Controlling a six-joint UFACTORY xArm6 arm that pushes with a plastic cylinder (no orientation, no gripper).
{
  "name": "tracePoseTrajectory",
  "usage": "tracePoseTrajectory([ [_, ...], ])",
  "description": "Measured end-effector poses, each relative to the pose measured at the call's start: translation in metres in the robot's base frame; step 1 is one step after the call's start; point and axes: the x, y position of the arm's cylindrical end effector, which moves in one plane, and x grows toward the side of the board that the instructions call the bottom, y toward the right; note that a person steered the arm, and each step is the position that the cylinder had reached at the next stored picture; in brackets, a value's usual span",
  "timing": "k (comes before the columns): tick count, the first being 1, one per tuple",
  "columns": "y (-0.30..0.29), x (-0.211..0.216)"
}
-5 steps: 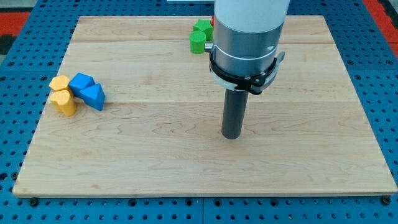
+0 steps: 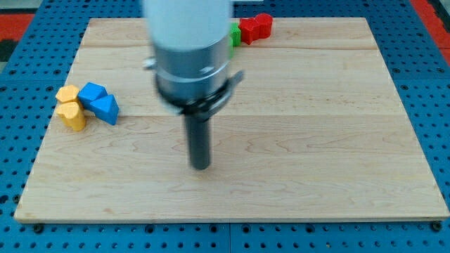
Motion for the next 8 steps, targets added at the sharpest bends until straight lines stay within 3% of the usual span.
tracePoseTrajectory([
  [2, -0.117, -0.075],
  [5, -0.24, -0.103],
  [7, -0.222, -0.096],
  [8, -0.156, -0.09],
])
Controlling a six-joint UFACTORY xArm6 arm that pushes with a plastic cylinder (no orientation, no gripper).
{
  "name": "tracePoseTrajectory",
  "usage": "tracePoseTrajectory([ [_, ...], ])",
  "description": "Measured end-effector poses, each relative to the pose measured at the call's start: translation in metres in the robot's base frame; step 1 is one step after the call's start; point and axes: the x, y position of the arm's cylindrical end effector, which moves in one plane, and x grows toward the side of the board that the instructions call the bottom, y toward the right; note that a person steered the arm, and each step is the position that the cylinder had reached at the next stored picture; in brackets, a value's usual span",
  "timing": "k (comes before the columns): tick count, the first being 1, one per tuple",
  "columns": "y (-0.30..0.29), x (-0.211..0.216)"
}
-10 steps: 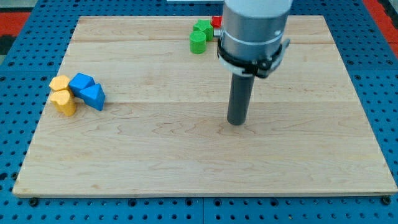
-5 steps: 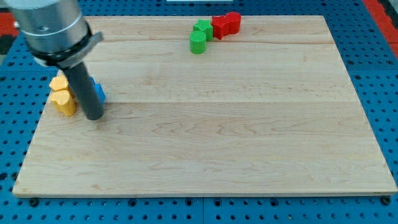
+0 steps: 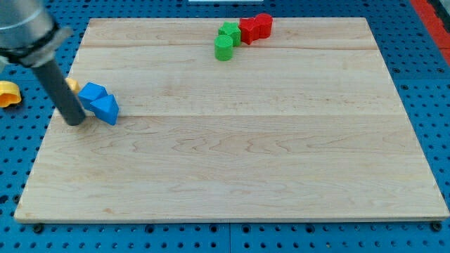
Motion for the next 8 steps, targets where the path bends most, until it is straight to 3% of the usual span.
tracePoseTrajectory([
  [2, 0.045, -0.003],
  [3, 0.012, 0.017],
  [4, -0.002, -0.007],
  [6, 0.036, -0.019],
  [8, 0.013, -0.011],
])
